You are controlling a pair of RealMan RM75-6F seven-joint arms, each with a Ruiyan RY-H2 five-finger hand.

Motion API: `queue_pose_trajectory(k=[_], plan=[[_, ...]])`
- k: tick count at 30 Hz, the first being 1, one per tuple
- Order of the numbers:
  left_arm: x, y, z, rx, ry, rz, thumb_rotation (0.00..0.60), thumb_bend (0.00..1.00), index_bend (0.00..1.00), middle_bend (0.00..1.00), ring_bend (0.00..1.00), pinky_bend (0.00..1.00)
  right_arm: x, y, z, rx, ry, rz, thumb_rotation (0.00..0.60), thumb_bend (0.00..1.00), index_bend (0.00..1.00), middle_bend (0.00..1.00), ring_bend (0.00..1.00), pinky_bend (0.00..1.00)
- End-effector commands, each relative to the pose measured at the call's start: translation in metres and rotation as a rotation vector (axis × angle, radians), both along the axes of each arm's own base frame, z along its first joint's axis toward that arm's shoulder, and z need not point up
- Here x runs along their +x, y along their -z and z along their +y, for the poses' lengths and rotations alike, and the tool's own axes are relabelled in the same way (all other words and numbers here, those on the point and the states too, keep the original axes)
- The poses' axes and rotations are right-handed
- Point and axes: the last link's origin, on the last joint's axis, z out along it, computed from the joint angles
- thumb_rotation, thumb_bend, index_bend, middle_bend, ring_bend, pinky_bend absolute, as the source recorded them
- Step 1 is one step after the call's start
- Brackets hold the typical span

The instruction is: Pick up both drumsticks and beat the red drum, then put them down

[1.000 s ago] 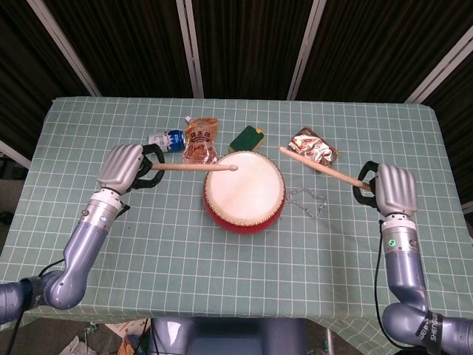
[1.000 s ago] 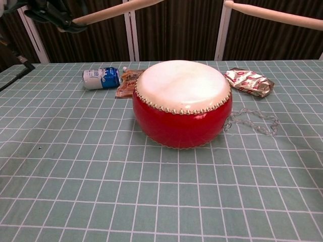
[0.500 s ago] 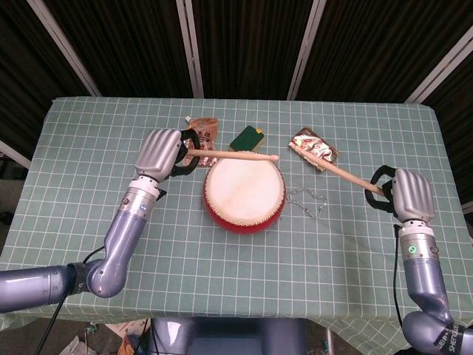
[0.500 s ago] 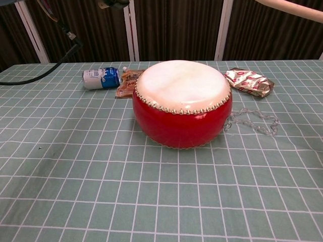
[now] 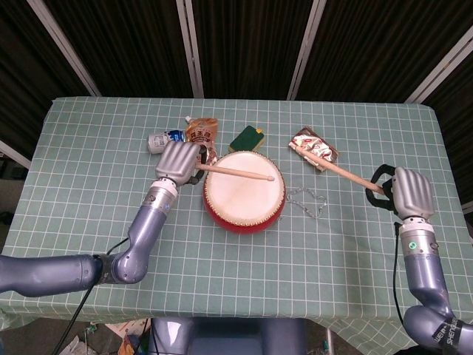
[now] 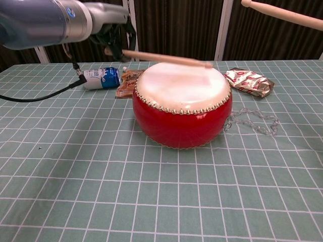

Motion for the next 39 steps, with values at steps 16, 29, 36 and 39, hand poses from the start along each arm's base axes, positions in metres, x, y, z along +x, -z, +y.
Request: queue_pose_trajectory(k=[16, 29, 36, 39], plan=[[0.028, -0.042, 0.011, 0.038, -0.067, 0.023, 0.6, 0.56, 0.79, 1.0, 1.0, 1.0, -0.004, 0.004, 0.002, -0.001, 0.002, 0.02, 0.6, 0.62, 0.99, 1.0, 1.0, 1.0], [-0.061, -0.119, -0.04, 0.162, -0.123, -0.249, 0.6, 0.56, 0.79, 1.0, 1.0, 1.0, -0.001, 0.011, 0.003, 0.005, -0.026, 0.034, 0.6, 0.62, 0.98, 1.0, 1.0, 1.0], [-0.109, -0.134, -0.071, 0.158, -0.158, -0.266, 0.6, 0.56, 0.79, 1.0, 1.0, 1.0, 0.011, 0.02, 0.002, 0.032, -0.064, 0.067, 0.6, 0.62, 0.98, 1.0, 1.0, 1.0], [-0.121, -0.139, -0.082, 0.154, -0.167, -0.283, 0.6, 0.56, 0.79, 1.0, 1.0, 1.0, 0.022, 0.023, 0.0, 0.045, -0.088, 0.063, 0.6, 0.62, 0.99, 1.0, 1.0, 1.0]])
